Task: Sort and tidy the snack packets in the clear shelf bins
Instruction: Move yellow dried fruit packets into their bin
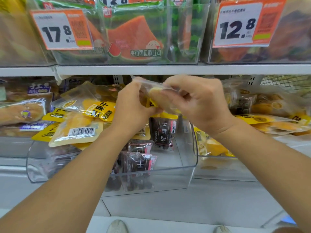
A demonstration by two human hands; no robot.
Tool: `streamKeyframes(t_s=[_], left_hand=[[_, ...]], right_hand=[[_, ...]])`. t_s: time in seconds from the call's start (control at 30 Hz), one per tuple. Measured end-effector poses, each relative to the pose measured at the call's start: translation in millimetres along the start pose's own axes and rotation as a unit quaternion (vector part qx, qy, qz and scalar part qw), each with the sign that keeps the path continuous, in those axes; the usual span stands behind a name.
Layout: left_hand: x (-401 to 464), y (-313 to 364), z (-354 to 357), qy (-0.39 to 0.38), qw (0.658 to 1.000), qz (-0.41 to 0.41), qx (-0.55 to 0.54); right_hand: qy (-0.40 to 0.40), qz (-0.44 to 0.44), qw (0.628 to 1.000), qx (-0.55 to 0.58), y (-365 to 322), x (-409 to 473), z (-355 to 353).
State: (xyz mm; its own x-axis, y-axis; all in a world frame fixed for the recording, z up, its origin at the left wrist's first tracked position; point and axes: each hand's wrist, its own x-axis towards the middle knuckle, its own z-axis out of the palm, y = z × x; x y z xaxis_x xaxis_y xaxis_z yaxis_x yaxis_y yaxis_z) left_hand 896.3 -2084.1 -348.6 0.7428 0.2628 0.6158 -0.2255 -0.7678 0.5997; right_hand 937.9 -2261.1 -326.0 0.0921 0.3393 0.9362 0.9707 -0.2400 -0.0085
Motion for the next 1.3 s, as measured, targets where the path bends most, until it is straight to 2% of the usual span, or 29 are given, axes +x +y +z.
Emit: streamKeyframes(t_s=[0.1,0.17,0.27,0.3,0.37,0.47,0.6,0.8,0.93,1.03,1.2,1.3], left_hand=[[2.7,8.4,-5.6,0.065,0.995,0.040,-0.061],[2.9,7.7,-6.0,0.076,0.995,0.045,-0.039],[-2.6,-3.9,-0.5,0.019,0.997,0.035,0.059],[-5.2,-5.9,1.4,-0.011,0.995,0.026,0.091],[-8.9,-5.1,3.0,-0.058,0.989,0.002,0.133],[-9.8,0.4,-0.6,-0.088,0.981,-0.012,0.171],[-10.1,2.9,-3.7,-0.125,0.969,-0.024,0.211],[-10.2,7.2,5.0,-0.168,0.945,-0.023,0.280],[-4.2,10.2,18.6,-0.142,0.945,-0.005,0.294],[-1.5,8.8,23.5,-0.139,0.944,-0.002,0.299],[-4.2,18.6,20.2,-0.185,0.918,-0.004,0.351],[-5.7,26.2,14.4,-0.201,0.923,-0.005,0.328]], right_hand=[[-0.030,0.008,0.999,-0.011,9.8,-3.0,-14.2],[-0.092,0.064,0.994,-0.004,15.8,-8.4,-14.2],[-0.245,0.175,0.953,-0.037,25.2,-20.6,-3.7],[-0.272,0.199,0.940,-0.046,27.3,-22.9,-1.3],[-0.294,0.212,0.931,-0.038,31.1,-22.1,-0.7],[-0.348,0.200,0.916,-0.017,30.1,-15.2,-0.2],[-0.349,0.213,0.912,0.024,20.7,-9.8,14.0],[-0.428,0.261,0.857,-0.123,19.9,-4.9,18.4],[-0.408,0.226,0.869,-0.163,6.6,-4.3,10.0],[-0.372,0.229,0.888,-0.139,1.7,-7.8,-3.5],[-0.290,0.272,0.911,-0.106,13.3,-12.0,-45.0],[-0.260,0.308,0.909,-0.103,23.3,-18.4,-74.4]])
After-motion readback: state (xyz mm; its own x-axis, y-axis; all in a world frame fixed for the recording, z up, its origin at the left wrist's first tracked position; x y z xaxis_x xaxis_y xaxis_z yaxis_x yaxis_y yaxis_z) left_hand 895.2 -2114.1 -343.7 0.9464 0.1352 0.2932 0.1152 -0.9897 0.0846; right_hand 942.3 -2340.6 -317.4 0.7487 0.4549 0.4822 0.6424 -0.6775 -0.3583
